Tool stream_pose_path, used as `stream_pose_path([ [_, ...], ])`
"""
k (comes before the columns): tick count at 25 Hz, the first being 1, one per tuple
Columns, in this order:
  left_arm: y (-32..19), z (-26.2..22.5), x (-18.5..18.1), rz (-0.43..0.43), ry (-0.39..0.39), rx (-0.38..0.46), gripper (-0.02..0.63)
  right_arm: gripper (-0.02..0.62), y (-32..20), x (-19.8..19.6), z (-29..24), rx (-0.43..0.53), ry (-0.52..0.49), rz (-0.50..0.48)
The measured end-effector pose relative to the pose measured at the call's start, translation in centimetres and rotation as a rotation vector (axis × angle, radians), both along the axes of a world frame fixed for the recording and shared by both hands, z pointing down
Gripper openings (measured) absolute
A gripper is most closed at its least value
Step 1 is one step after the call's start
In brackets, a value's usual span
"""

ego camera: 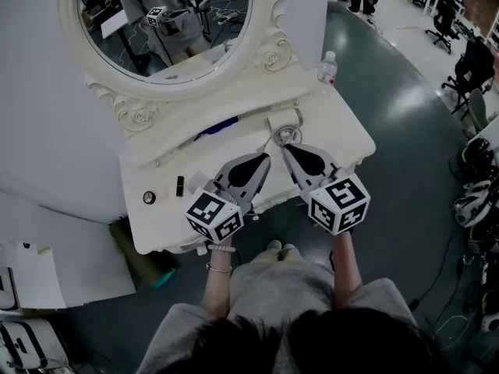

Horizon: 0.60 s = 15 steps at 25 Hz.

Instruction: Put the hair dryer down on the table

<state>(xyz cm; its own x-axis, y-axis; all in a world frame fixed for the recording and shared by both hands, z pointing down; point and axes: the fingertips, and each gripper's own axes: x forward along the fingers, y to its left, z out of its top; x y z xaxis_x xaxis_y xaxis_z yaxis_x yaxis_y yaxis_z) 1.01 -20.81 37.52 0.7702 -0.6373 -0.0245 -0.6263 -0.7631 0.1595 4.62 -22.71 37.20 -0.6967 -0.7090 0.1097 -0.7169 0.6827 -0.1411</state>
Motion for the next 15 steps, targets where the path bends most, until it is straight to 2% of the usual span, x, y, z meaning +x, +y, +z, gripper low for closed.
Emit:
stream_pose_path([
  [15,1.1,0.1,0.1,-0.005,-0.006,0.018,0.005,-0.002,1.2,-0.3,-0.5,0.052,0.000,-0.028],
])
